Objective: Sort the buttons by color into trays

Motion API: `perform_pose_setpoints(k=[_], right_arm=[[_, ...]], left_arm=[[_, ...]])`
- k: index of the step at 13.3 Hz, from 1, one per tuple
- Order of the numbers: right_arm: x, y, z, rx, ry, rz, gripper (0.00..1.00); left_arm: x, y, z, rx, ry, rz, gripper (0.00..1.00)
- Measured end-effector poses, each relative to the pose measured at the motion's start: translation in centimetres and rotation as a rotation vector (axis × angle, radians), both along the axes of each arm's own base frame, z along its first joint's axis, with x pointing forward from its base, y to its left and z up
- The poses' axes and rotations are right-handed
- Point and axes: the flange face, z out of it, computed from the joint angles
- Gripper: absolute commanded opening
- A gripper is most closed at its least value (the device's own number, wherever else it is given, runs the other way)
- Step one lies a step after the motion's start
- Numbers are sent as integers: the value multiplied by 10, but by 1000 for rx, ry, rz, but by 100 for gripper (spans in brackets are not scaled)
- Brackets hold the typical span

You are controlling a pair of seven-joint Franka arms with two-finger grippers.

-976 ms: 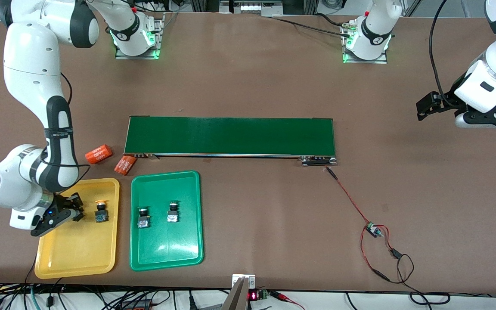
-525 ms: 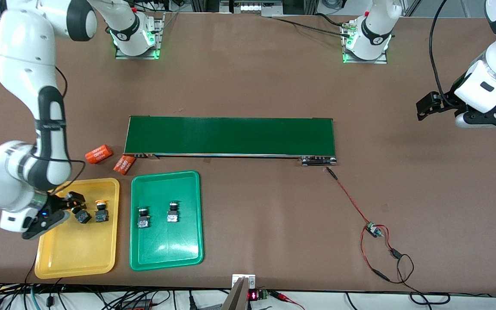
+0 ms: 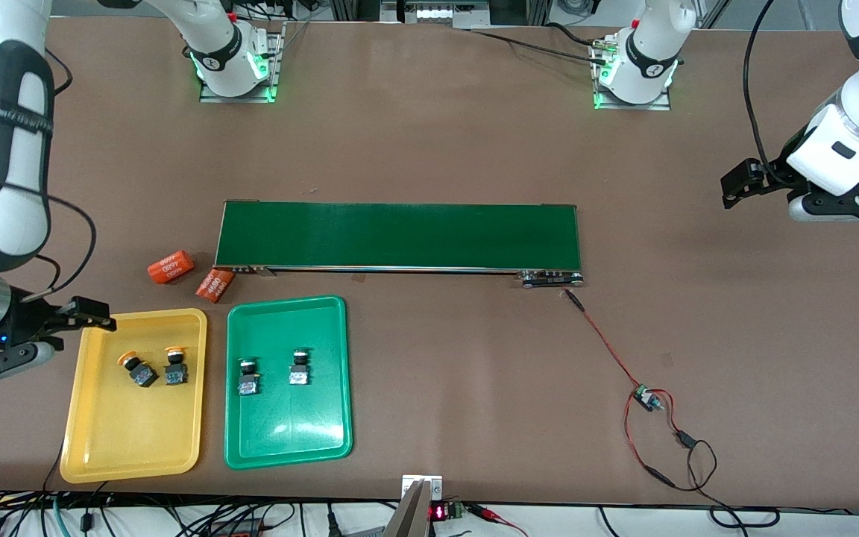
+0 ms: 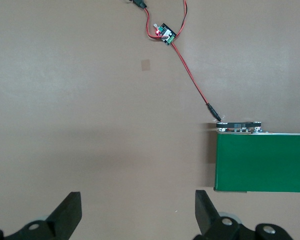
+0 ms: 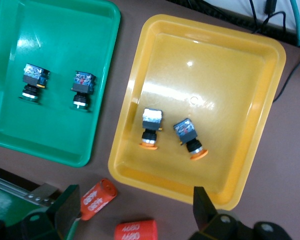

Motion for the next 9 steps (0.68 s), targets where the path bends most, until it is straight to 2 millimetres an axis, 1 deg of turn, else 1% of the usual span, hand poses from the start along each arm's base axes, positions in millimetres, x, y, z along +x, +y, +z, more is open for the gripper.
perform_pose_setpoints(k=[4,6,7,8,9], right_arm=[[-11,38,15,-9,62,-120,100],[-20,54,29,-3,96,-195,100],[-26,60,37,-10,115,-225,100],[-32,60,46,-24,134,-246,100],[-40,54,56,-40,157,-267,100]], left_arm=[[0,0,0,0,0,0,100],[0,0,0,0,0,0,100],[0,0,0,0,0,0,100],[0,0,0,0,1,0,100],[0,0,0,0,1,0,100]])
